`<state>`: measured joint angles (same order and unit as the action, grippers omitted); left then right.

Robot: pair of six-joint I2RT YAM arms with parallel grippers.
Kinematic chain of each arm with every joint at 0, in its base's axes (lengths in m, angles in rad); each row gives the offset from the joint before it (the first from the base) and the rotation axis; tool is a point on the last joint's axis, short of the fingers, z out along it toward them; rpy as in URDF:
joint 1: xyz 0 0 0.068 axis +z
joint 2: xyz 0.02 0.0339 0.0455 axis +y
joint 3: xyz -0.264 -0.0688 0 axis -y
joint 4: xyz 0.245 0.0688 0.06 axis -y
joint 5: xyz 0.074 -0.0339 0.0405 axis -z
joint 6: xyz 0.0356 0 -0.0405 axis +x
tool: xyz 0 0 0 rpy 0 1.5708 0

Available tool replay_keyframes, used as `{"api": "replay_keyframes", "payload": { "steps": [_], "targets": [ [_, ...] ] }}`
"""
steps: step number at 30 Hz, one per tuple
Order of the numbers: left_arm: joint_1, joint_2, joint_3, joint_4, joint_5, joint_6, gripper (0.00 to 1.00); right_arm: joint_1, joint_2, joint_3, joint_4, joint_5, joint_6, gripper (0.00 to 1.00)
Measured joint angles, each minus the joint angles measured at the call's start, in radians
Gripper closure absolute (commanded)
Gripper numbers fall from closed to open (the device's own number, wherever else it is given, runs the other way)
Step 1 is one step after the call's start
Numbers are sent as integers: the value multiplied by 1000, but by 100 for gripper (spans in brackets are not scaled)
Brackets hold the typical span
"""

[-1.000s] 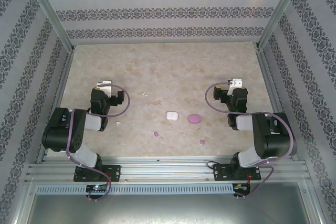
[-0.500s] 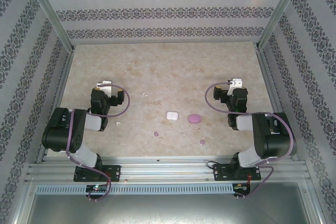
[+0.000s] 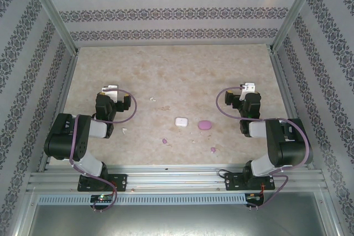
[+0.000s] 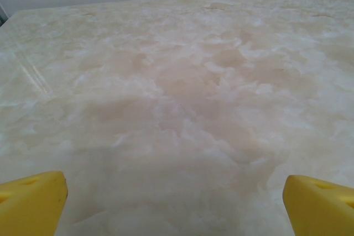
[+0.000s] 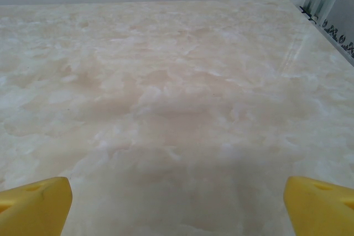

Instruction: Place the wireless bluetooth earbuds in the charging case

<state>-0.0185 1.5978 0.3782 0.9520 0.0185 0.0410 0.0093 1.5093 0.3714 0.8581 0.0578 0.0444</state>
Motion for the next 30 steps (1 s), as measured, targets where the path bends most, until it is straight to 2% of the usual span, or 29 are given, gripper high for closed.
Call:
{"api": "replay_keyframes", "payload": {
  "steps": [16,19,25,30],
  "targets": [
    [0,0,0,-3,-7,-13,0,0,-1,0,-2,-4,0,2],
    [0,-5,-2,-3,-9,-18,0,2,-23,14,-48,-4,-4,2],
    [1,-133,-5,-84,-36,-24,0,54,-217,104,-305,9,-10,2],
    [1,-298,63,-306,-52,-55,0,116,-378,267,-650,23,94,2]
  ]
}}
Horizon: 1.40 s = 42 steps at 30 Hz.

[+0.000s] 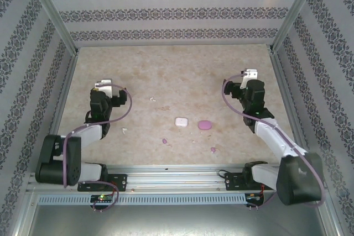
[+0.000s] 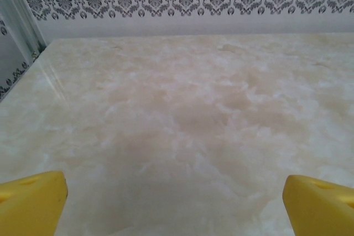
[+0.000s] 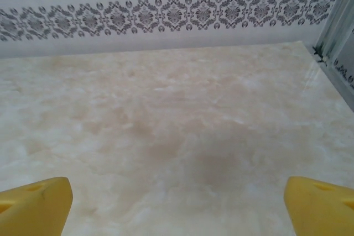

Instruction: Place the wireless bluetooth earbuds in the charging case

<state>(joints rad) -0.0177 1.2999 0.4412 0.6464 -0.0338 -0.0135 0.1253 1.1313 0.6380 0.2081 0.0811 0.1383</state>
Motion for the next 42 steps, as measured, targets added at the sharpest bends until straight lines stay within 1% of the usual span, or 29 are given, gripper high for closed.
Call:
{"api": "replay_keyframes", "payload": {
  "steps": [2,5,7,10,13,15,17,21,24,27,33,39,42],
  "targets": [
    [0,-55,56,-116,7,-24,0,51,-31,52,-130,8,42,2],
    [0,-99,152,-291,50,-79,10,163,-33,116,-336,20,119,2],
    [0,-105,205,-407,95,-125,15,244,-4,153,-469,27,188,2],
    [-3,-105,227,-557,167,-210,20,376,89,216,-638,37,304,2],
    [-33,-99,216,-690,215,-290,20,510,226,303,-769,37,405,2],
    [-89,-98,202,-766,237,-333,20,584,329,383,-840,34,459,2],
    [-152,-100,189,-810,251,-364,20,631,414,460,-890,27,496,2],
    [-250,-114,150,-853,279,-417,20,651,540,576,-946,5,553,2],
    [-285,-117,138,-875,293,-441,20,651,612,646,-981,-3,579,2],
    [-298,-117,138,-879,323,-461,21,652,658,692,-996,-11,600,2],
    [-323,-103,138,-874,399,-490,24,652,681,696,-995,-39,623,7],
    [-330,-36,153,-877,419,-493,24,652,753,747,-1025,-67,622,5],
    [-330,-31,159,-875,419,-493,24,652,798,771,-1043,-72,623,5]
  ]
}}
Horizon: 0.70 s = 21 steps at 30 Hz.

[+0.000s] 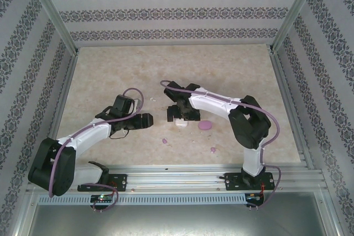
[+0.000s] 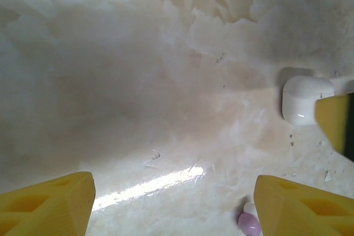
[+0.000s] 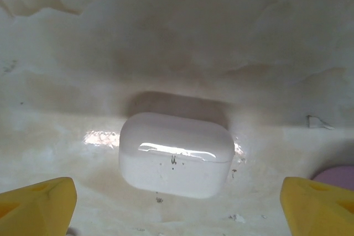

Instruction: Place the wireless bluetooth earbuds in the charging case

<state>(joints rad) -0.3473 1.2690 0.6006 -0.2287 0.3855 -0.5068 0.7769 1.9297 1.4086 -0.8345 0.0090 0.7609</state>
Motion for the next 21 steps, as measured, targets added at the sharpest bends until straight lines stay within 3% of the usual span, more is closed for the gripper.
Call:
{"api": "replay_keyframes", "payload": {
  "steps": [11,21],
  "targets": [
    [-1,0,-1,6,21,-2,22,-2,105,46,-21,-2,-4,15],
    [-2,-6,-3,34,63,47,20,-11,109,19,14,-26,-2,40]
  ]
}}
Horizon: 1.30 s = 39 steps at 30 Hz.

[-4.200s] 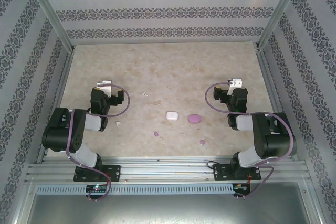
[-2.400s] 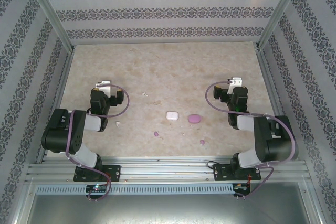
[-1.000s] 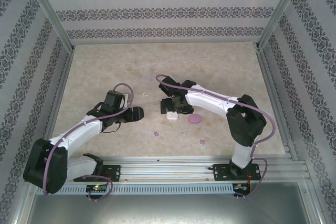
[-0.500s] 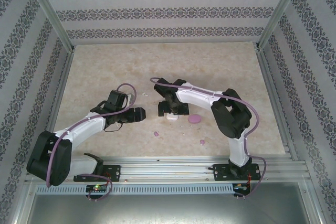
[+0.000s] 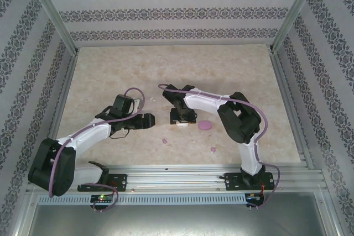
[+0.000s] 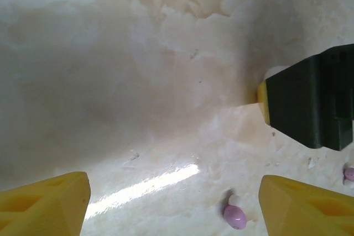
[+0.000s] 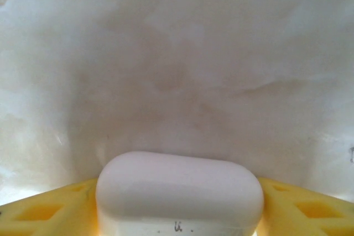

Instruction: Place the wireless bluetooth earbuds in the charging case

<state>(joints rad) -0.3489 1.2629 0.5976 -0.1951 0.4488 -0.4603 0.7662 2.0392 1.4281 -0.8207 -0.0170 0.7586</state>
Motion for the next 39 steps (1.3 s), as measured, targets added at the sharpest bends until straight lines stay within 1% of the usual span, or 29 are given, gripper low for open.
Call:
{"api": "replay_keyframes", "payload": {
  "steps": [2,4,7,11,17,19,23,27,33,39],
  "targets": [
    [-2,-19,-17,37,20,8,22,-5,-6,-3,1,-8,0,43],
    [-4,-46,-46,85,53,10,30,-5,-16,-15,11,-12,-1,44],
    [-5,-61,-76,147,102,16,39,-13,-39,-42,37,-30,0,44],
    [-18,-62,-87,221,134,19,42,-27,-80,-69,53,-67,7,44],
    [-87,-82,-117,376,145,18,45,-43,-217,-74,69,-121,31,44],
    [-114,-87,-123,425,142,18,45,-45,-273,-73,72,-137,40,44],
    [-169,-103,-124,509,117,15,38,-50,-352,-68,79,-169,63,44],
    [-217,-111,-124,622,85,2,37,-51,-399,-58,90,-203,87,44],
    [-288,-86,-122,788,30,-23,41,-51,-454,-49,112,-236,129,44],
    [-304,0,-116,936,-22,-72,49,-51,-505,-36,115,-258,156,44]
  ]
}}
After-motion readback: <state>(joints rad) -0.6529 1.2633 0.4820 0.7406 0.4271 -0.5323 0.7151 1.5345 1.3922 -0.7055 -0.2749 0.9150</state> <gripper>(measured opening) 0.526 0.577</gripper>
